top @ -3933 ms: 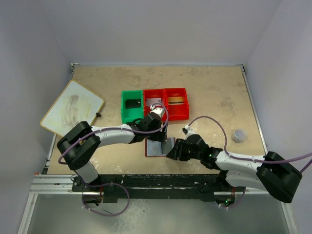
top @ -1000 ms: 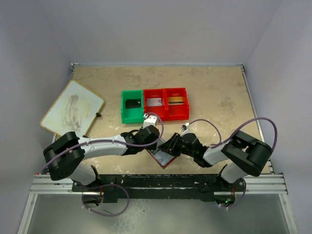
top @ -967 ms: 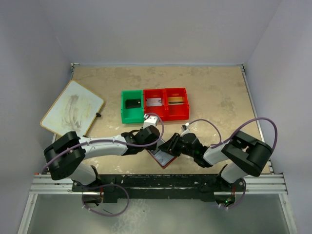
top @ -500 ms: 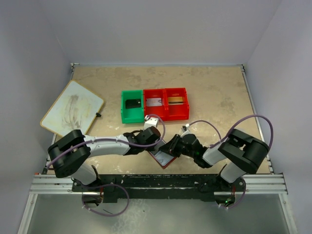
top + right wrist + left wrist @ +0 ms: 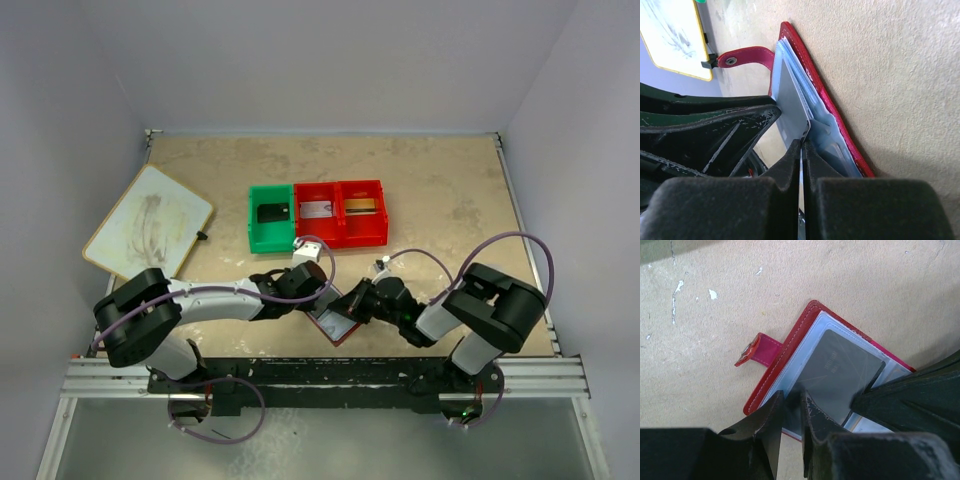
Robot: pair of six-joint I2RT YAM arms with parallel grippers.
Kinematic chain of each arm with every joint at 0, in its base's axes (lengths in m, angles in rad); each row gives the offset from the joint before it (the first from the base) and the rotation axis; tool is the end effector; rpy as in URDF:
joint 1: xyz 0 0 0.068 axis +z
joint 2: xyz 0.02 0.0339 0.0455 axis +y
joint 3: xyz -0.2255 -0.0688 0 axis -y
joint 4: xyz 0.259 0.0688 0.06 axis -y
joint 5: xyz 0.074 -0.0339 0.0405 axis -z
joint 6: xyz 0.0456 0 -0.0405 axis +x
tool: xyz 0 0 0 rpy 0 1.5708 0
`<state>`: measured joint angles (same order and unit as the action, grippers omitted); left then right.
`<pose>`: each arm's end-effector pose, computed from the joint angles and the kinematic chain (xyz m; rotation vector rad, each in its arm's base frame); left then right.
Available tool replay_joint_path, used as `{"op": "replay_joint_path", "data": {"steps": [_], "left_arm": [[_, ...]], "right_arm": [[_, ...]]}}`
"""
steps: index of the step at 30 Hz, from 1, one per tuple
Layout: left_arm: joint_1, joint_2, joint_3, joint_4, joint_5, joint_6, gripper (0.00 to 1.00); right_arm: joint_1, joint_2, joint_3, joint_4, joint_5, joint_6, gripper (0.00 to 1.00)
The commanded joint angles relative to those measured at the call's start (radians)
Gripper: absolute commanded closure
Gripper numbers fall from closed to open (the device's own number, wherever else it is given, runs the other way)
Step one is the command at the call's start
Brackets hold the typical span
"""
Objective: Take the credit cards out of the card holder
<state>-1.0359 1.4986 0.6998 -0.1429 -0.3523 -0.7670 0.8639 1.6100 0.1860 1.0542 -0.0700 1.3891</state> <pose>0.1645 -0.2467 0.1002 0.1887 2.4580 -0.3561 0.1518 0.1827 0.0482 0.5401 2.2204 1.4471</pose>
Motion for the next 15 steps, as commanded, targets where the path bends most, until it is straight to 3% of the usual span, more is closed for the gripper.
{"op": "replay_joint_path", "data": {"steps": [1, 5, 10, 15], "left_arm": [[0.002, -0.017, -0.019, -0.026, 0.004, -0.012, 0.83], [0.002, -0.017, -0.018, -0.027, 0.001, -0.012, 0.83], [0.002, -0.015, -0.020, -0.027, 0.003, -0.007, 0.83], [0.002, -0.020, -0.016, -0.029, 0.010, -0.005, 0.84]], "right_arm": [[0.006, -0.019, -0.015, 0.024, 0.016, -0.004, 1.00], [0.006, -0.059, -0.019, -0.019, 0.017, -0.010, 1.00], [0.006, -0.094, -0.020, -0.071, 0.020, -0.022, 0.84], [0.006, -0.072, 0.001, -0.046, 0.015, -0.028, 0.83]]}}
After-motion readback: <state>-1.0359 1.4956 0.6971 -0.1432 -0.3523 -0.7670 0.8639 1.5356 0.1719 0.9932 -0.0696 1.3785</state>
